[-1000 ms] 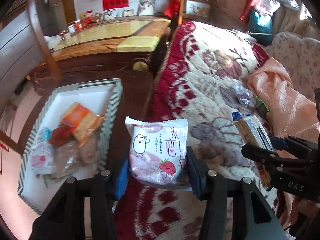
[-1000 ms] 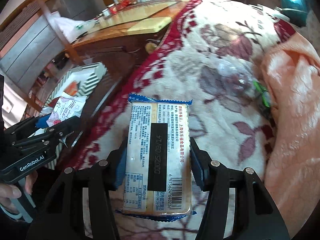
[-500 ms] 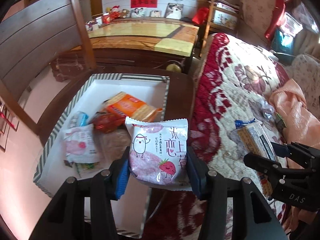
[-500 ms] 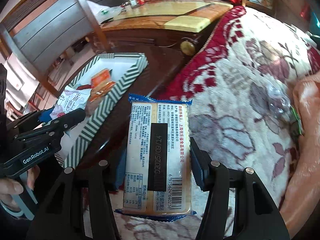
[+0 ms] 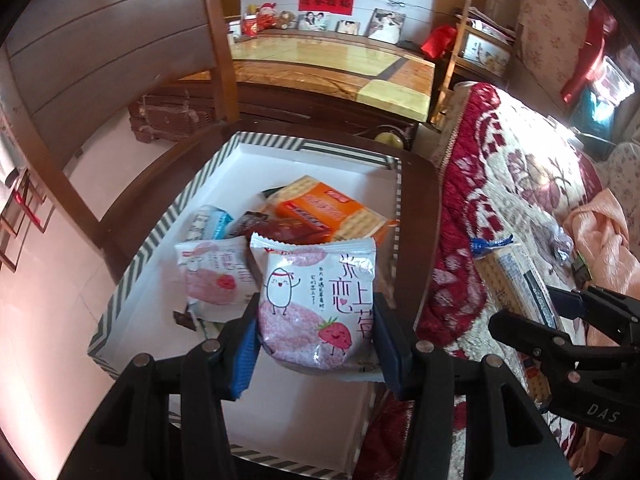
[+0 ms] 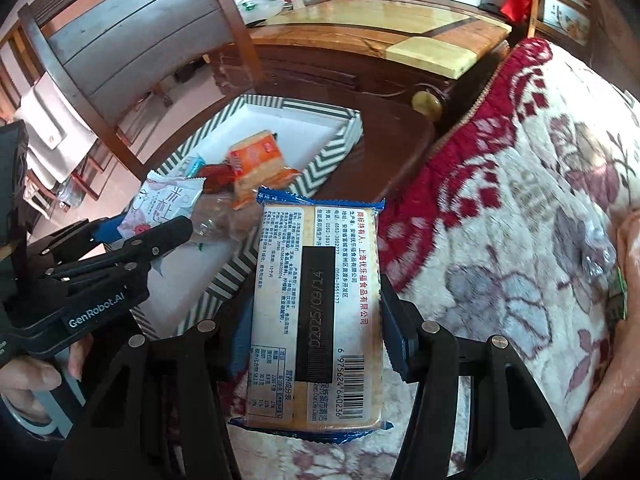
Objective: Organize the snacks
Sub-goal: 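Carry the white cracker pack with the right gripper to the box while the left carries the pink pack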
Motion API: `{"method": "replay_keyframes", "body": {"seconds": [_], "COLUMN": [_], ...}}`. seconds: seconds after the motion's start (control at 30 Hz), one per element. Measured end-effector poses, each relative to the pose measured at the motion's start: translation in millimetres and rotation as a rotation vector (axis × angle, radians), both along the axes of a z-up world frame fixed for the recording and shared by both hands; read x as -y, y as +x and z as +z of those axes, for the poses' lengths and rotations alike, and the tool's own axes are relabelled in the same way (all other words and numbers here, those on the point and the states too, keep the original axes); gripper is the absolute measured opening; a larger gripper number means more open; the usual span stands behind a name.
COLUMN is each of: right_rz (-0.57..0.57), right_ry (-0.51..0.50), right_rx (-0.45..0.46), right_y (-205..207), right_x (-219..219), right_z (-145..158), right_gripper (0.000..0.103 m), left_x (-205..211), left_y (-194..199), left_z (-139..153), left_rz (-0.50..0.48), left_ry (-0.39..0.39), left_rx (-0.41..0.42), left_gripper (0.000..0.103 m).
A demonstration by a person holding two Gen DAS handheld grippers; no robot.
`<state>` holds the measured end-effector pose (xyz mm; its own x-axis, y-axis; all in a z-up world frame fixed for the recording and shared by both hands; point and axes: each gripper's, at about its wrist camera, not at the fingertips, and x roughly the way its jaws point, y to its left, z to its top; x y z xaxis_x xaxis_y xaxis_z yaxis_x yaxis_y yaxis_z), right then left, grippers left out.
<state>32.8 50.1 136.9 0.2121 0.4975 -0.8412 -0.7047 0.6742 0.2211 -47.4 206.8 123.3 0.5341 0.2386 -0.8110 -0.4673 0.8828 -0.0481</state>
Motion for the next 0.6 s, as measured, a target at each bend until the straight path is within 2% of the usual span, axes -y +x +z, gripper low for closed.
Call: {"method": "replay_keyframes", "body": {"seconds": [0.6], "right_rz": [0.104], "right_ry": [-0.008], "right_rx": [0.014], "right_y": [-1.7], "right_x": [-61.7], "right_z": [2.2], "right_gripper": [0.055], "left_x": [-40.1], "left_y": [-8.0], "left_z": [-17.4], "left_rz": [0.085], "left_ry": [-0.053], "left_rx": [-0.022], "left_gripper": [0.054]}}
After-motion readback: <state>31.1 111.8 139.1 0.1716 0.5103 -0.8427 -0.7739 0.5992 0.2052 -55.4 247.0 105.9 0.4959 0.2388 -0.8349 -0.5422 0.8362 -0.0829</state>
